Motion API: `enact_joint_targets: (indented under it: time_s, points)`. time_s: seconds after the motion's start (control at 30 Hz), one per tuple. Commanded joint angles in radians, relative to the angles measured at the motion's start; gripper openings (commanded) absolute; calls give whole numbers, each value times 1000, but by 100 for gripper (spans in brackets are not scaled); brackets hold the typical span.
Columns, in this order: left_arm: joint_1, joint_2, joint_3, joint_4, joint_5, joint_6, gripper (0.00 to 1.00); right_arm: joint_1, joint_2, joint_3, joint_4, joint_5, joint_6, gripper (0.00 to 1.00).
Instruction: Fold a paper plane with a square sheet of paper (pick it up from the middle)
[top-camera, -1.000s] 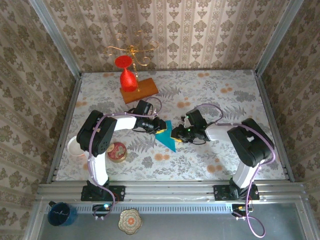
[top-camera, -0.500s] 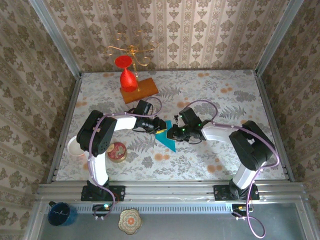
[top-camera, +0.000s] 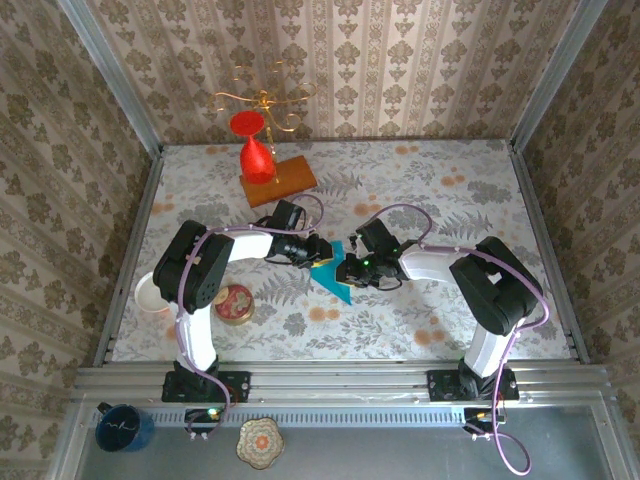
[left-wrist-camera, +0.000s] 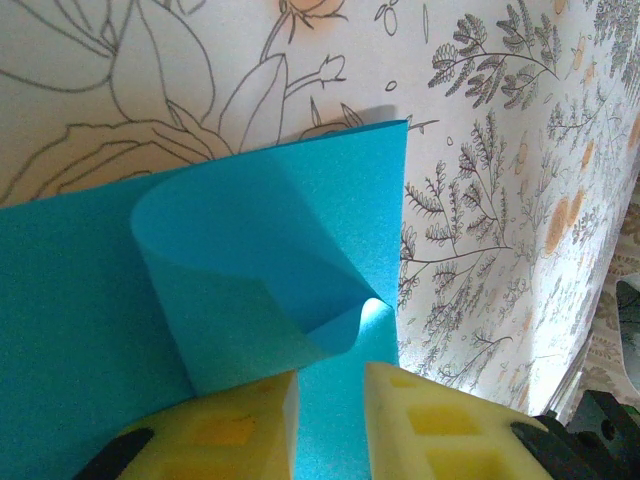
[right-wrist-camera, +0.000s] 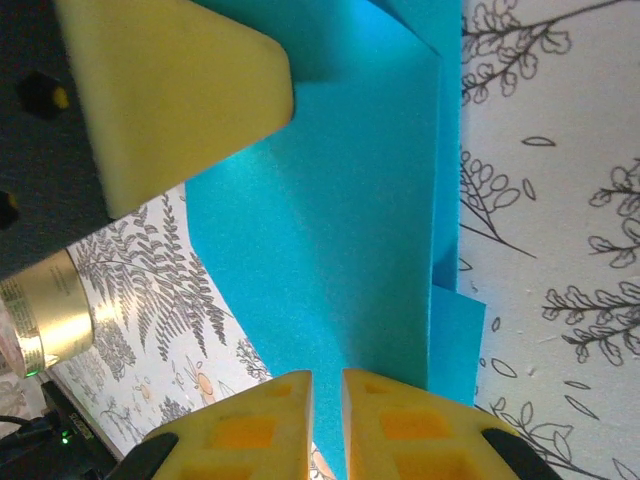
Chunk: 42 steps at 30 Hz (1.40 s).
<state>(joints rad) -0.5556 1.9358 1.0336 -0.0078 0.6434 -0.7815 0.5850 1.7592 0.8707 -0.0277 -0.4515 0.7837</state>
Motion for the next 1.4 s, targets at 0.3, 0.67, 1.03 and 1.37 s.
enact_joint_targets:
  time_s: [0.3,0.67,1.03,1.37]
  points:
    - [-3,17,-12,-69,-40,-3,26,-1,43,-22,-42,-2,-24,17]
    - [-1,27,2,-159,-104,-13,25,3,25,-53,-122,-33,-81,15]
    - [8,42,-5,-192,-141,-37,24,9,-72,-154,-163,-81,-95,13]
    - [10,51,-3,-197,-145,-41,24,32,-103,-199,-210,-101,-113,11]
